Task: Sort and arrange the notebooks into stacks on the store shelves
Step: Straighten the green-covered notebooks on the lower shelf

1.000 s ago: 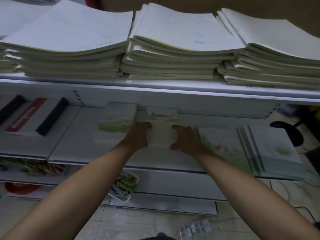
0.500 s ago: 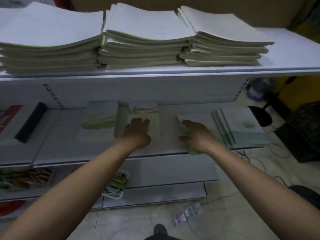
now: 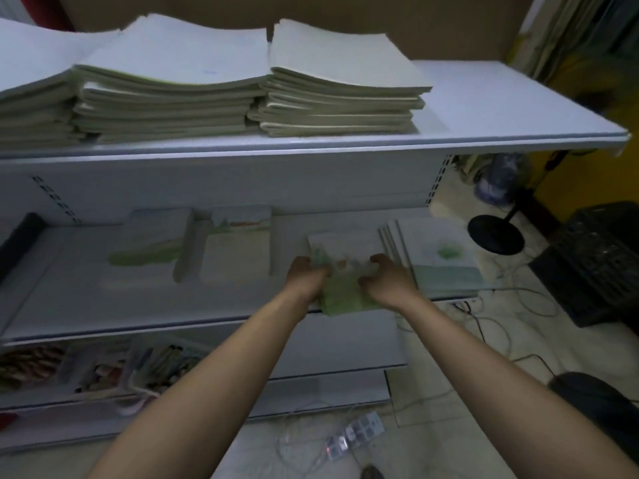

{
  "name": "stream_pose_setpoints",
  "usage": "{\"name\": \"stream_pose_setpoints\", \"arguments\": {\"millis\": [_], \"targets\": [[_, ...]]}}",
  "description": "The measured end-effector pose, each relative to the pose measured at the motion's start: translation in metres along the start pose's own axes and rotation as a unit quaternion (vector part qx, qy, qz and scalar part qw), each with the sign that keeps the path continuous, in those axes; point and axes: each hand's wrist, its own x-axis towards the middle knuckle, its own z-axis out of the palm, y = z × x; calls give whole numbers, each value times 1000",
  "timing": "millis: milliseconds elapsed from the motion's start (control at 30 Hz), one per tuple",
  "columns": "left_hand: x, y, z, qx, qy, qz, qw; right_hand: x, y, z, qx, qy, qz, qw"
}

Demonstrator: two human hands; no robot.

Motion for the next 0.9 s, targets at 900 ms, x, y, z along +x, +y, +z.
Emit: {"name": "stream_pose_setpoints", "arguments": {"millis": [900], "targets": [[-4,-30,0,34,108,269,956,19,12,4,328,-90,-139,930]]}}
